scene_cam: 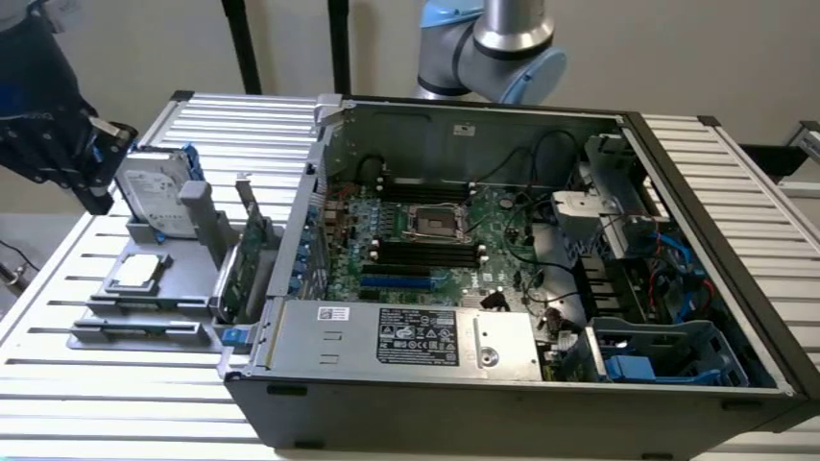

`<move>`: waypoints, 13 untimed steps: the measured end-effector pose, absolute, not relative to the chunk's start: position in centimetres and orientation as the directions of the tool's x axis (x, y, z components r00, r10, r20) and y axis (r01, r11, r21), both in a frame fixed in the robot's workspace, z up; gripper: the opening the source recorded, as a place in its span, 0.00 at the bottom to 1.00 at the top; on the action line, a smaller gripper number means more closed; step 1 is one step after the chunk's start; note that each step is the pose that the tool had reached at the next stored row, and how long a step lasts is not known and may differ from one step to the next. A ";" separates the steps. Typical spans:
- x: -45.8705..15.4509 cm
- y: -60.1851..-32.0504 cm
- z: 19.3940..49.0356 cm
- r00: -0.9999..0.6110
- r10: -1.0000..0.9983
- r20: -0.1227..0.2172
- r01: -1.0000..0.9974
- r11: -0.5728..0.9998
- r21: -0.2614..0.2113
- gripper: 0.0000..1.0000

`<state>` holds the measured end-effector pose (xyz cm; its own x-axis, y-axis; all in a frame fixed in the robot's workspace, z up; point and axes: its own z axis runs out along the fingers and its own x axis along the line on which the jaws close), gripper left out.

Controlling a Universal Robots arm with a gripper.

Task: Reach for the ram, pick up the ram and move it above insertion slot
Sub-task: 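Reach for the ram, then pick up the ram and move it above insertion slot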

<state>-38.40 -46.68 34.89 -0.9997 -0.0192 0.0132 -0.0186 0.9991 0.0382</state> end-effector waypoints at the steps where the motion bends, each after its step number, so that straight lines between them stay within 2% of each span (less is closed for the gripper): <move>1: -38.2 -47.0 34.9 -1.000 -0.019 0.014 -0.019 0.999 0.038 0.11; 5: -37.5 -48.2 34.9 -1.000 -0.019 0.015 -0.019 0.999 0.038 0.11; 13: -37.4 -48.4 34.9 -1.000 -0.019 0.015 -0.019 0.999 0.038 0.11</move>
